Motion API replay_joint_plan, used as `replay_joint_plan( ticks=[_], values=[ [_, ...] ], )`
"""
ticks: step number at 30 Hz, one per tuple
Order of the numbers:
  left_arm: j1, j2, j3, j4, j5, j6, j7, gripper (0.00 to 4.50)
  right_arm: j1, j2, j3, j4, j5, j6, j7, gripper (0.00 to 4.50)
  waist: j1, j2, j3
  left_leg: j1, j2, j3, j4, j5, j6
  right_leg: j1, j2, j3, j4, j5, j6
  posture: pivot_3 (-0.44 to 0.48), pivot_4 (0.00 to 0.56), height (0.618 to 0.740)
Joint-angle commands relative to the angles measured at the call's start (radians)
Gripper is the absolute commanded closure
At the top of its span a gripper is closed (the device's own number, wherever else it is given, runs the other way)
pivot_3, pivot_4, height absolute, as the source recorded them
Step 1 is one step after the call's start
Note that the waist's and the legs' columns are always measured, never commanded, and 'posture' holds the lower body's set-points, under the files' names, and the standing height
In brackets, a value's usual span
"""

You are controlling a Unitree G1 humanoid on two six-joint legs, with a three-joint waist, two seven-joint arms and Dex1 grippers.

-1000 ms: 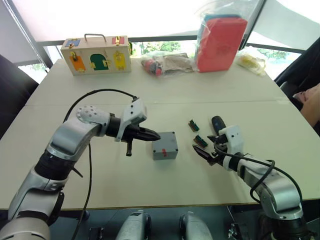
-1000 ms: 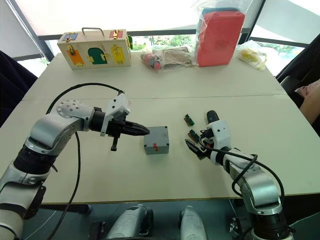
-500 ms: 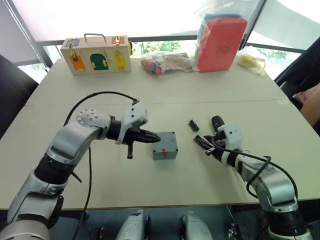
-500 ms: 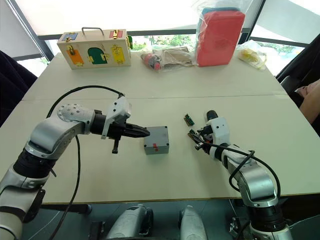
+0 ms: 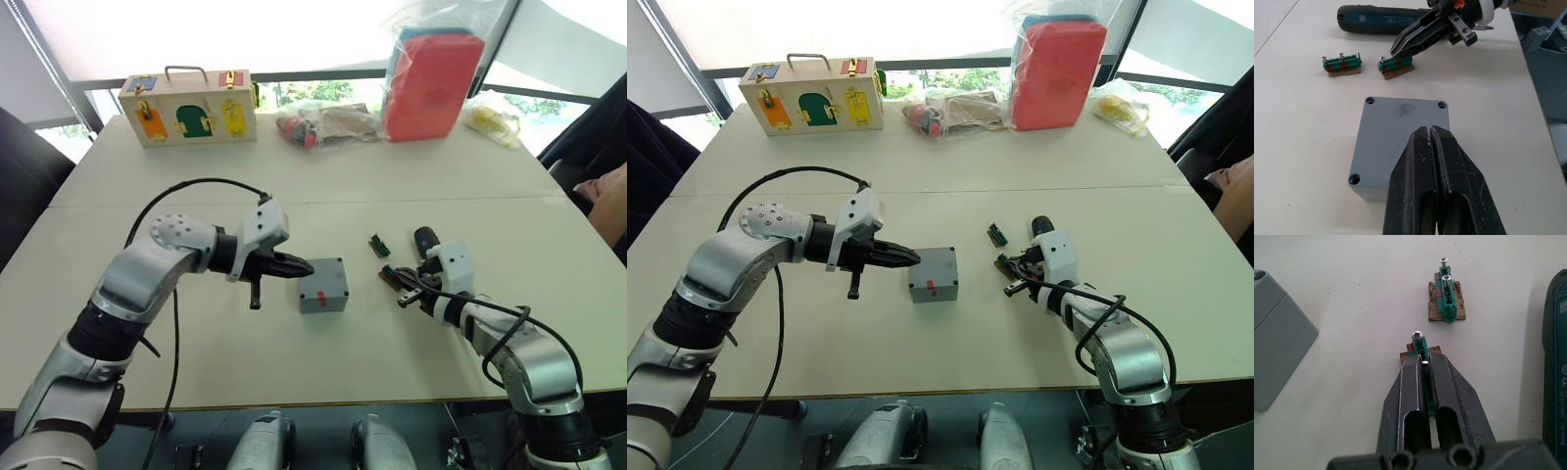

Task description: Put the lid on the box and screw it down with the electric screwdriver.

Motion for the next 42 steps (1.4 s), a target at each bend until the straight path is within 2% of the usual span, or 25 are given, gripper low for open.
replay_joint_plan(
  ticks=[1,11,16,20,26,35,42],
  values=[
    [-0.002,0.012,0.036,0.013,0.006,-0.02,0.005,4.5,-0.009,-0.001,-0.029,-0.024,0.008,-0.018,0.001,4.38,0.0,0.0,0.0,0.0,0.0,0.0,0.0,0.0,0.0,0.0,0.0,0.0,0.0,0.0,0.0,0.0,0.15,0.74],
    [-0.003,0.01,0.093,0.098,-0.004,-0.03,0.003,4.5,-0.074,-0.024,-0.119,-0.186,0.11,0.115,-0.001,4.38,0.0,0.0,0.0,0.0,0.0,0.0,0.0,0.0,0.0,0.0,0.0,0.0,0.0,0.0,0.0,0.0,0.15,0.74],
    [0.016,0.035,0.113,0.099,-0.031,-0.009,-0.025,4.5,-0.151,0.008,-0.078,-0.243,0.174,0.178,0.004,4.38,0.0,0.0,0.0,0.0,0.0,0.0,0.0,0.0,0.0,0.0,0.0,0.0,0.0,0.0,0.0,0.0,0.15,0.74],
    [0.059,0.075,0.123,0.084,-0.04,0.002,-0.048,4.5,-0.197,0.045,0.019,-0.212,0.18,0.163,0.02,4.38,-0.008,0.001,0.001,0.0,0.0,0.0,0.0,0.0,0.0,-0.001,0.0,0.0,0.0,0.0,0.0,0.0,0.15,0.74],
    [0.105,0.086,0.14,0.043,-0.044,0.016,-0.013,4.5,-0.23,0.075,0.133,-0.108,0.132,0.082,0.037,4.38,-0.002,0.001,0.001,0.0,0.0,0.0,0.001,0.0,0.0,0.0,-0.001,0.0,0.0,0.0,0.0,0.0,0.15,0.74],
    [0.145,0.09,0.164,-0.029,-0.068,0.059,0.036,4.5,-0.256,0.074,0.163,-0.024,0.098,0.013,0.065,4.38,-0.004,0.001,0.001,0.0,0.0,0.0,0.001,0.0,0.0,-0.001,0.0,0.0,0.001,0.0,0.0,0.0,0.15,0.74],
    [0.149,0.091,0.162,-0.04,-0.075,0.069,0.048,4.5,-0.254,0.064,0.138,-0.036,0.106,0.024,0.074,4.38,-0.002,0.001,0.001,0.0,0.0,0.0,0.001,0.0,0.0,-0.001,0.0,0.0,0.001,0.0,0.0,0.0,0.15,0.74]
  ],
)
